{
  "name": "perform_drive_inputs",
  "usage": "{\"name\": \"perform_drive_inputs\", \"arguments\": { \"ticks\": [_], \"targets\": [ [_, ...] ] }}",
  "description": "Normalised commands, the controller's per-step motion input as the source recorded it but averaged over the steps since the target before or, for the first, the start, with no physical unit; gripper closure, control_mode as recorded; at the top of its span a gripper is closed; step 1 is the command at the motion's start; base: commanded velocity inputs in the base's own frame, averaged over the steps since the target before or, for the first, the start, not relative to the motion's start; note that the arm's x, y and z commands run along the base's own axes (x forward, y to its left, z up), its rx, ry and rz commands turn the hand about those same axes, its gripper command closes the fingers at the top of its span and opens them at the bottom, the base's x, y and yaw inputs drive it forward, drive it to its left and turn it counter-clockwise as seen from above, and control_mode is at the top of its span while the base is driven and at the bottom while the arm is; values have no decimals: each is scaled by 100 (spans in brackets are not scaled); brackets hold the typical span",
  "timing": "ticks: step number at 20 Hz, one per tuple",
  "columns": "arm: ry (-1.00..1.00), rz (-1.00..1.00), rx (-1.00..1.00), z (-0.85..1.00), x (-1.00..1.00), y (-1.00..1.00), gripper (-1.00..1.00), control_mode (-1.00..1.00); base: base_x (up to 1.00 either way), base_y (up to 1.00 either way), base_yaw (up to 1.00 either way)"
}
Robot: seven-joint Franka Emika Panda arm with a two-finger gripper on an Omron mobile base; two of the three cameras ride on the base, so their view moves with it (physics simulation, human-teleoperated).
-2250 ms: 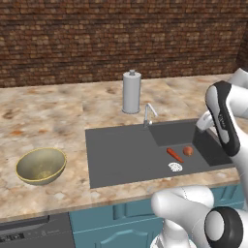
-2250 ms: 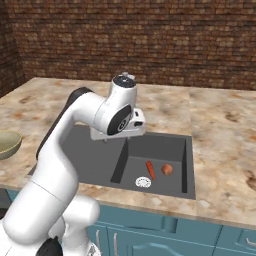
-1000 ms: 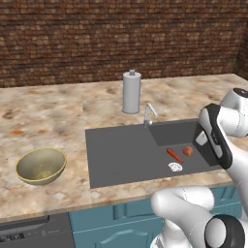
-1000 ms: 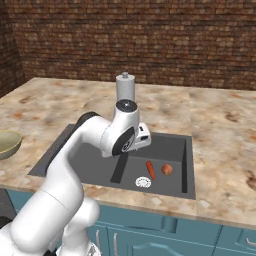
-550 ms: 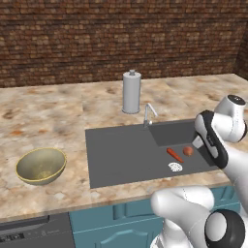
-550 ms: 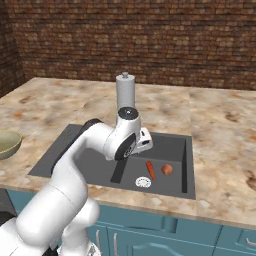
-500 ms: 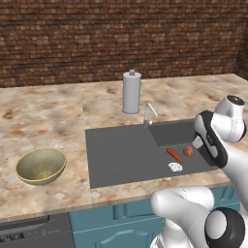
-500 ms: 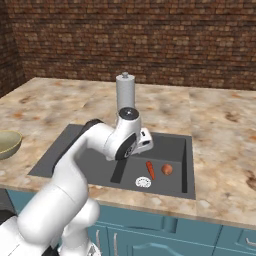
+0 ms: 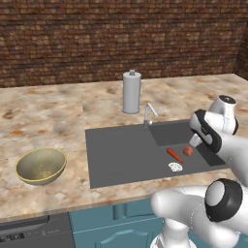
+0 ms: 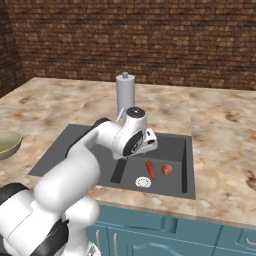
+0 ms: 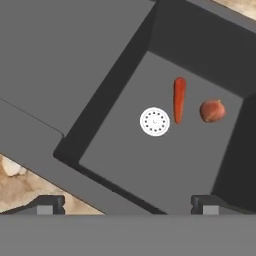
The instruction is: Remove the carrot and onion from the sink. Then move the bowl and cup from the counter to the sink for washing.
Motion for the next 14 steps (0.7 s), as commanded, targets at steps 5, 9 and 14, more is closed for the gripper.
{"name": "perform_drive_inputs", "arguments": {
  "ticks": [5, 9, 14],
  "targets": [
    [0, 0, 0, -15, 31, -11, -100, -100, 0, 0, 0],
    [0, 0, 0, -17, 29, -8, -100, -100, 0, 0, 0],
    [0, 0, 0, -18, 32, -5, -100, -100, 0, 0, 0]
  ]
}}
